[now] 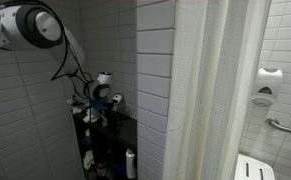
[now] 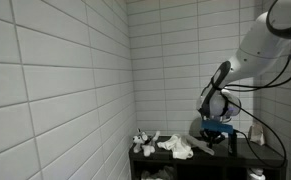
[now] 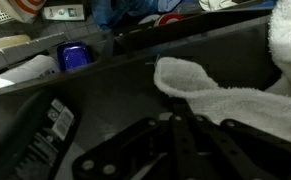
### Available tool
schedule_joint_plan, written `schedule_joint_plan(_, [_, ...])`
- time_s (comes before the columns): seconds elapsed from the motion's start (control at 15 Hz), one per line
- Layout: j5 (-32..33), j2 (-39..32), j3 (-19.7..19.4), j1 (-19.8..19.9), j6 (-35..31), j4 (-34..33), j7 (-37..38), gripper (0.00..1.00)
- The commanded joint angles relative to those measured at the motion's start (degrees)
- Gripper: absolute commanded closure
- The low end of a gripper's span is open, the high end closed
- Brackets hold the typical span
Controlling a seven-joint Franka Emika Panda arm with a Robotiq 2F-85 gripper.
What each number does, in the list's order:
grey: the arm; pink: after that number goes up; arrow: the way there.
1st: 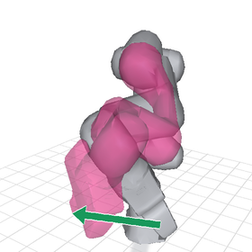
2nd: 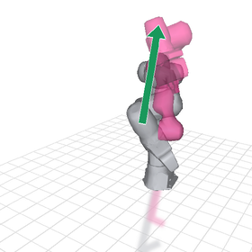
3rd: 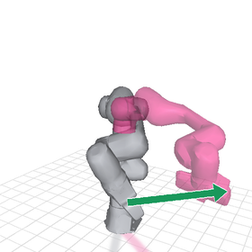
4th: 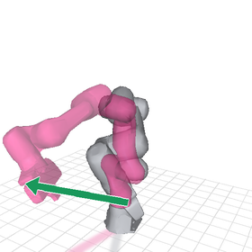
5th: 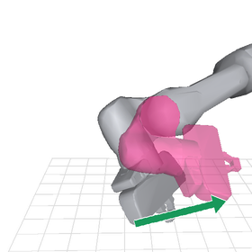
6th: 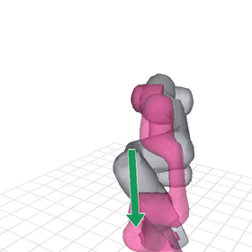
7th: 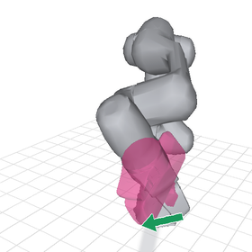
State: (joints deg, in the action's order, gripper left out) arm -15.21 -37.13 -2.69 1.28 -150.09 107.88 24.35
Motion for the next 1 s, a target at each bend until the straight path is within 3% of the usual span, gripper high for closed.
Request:
schedule_joint_plan(0.0, [-2.12, 1.23, -0.07, 2.03, 1.31, -0.54, -1.19, 1.0])
schedule_joint_plan(0.93, [-2.6, 0.07, -1.52, 4.73, 2.14, -3.05, -0.58, 1.0])
